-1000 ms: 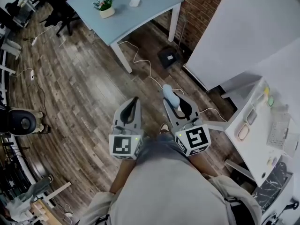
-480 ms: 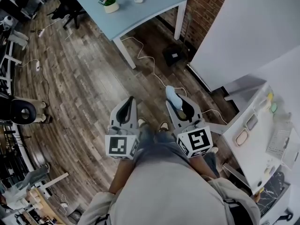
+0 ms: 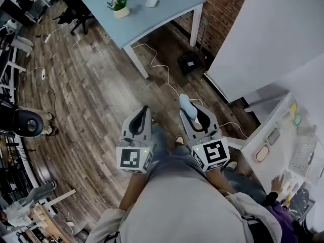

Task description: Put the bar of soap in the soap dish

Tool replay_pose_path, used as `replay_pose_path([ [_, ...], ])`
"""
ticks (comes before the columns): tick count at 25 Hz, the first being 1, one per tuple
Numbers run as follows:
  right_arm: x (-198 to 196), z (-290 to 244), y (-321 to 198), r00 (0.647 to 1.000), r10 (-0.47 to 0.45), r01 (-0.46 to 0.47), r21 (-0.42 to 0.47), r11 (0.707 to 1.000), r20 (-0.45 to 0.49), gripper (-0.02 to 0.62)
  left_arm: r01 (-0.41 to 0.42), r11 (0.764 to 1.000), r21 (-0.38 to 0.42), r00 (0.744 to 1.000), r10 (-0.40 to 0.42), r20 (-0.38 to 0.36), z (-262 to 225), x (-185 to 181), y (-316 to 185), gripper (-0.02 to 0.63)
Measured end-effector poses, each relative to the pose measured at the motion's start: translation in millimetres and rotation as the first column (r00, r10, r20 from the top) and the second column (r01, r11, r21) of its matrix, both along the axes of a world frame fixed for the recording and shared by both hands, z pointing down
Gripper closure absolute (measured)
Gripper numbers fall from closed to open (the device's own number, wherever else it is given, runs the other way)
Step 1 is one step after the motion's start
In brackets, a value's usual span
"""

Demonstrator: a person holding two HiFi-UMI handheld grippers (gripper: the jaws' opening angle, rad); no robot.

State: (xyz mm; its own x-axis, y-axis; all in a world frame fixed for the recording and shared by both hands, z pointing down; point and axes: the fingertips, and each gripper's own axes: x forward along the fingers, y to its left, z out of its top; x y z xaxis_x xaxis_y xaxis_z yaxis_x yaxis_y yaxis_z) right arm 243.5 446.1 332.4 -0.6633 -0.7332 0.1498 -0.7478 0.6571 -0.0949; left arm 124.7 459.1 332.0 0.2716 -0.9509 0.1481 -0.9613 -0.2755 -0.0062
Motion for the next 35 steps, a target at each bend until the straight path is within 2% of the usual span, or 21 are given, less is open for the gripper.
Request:
replay_pose_path([
  [12,-32,-7,-51,1.000,-0.007,0.008,0.025,1.000,-0.026,0.466,-0.024,1.000,0.011,0.999,0.024,-0.023,-2,-22,-57,0.603],
  [27,-116,-6,-157,0.999,0.002,-0.002,0.005,1.000,-0.044,0.466,-0.075,0.997,0.008,0.996,0.076,-0.041,-6,-94,-169,0.603],
  [35,-164,-9,-196,0.999,0.023,-0.023,0.006,1.000,-0.049,0.466,-0.121,0.993,0.001,0.992,0.121,-0.037,-6,-135,-208,0.603],
])
